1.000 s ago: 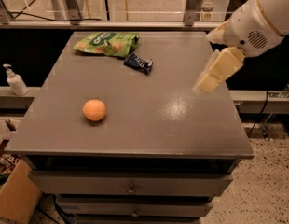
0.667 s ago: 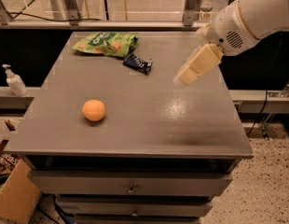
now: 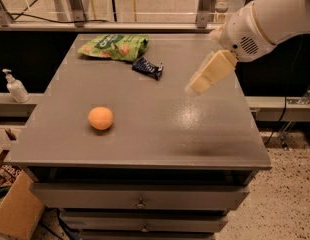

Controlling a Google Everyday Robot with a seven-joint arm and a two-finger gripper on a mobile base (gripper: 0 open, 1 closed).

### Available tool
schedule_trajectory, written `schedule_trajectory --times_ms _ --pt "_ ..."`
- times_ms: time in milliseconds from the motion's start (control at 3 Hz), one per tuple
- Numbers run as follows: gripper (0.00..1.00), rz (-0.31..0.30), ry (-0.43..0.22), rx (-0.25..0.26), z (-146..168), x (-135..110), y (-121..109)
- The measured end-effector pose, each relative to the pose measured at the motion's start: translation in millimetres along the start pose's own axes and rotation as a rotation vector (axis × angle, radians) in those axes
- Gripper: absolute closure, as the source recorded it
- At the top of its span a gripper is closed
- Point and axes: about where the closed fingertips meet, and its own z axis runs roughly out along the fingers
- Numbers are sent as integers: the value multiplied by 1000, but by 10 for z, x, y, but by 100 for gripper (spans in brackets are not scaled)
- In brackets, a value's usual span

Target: Pick rxbar blueberry

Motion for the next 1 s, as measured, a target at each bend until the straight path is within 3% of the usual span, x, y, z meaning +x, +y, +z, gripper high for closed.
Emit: schedule_trajectory --times_ms 333,1000 --pt "0 -29 -8 23 238 46 36" --pt "0 -4 -90 154 927 -103 -299"
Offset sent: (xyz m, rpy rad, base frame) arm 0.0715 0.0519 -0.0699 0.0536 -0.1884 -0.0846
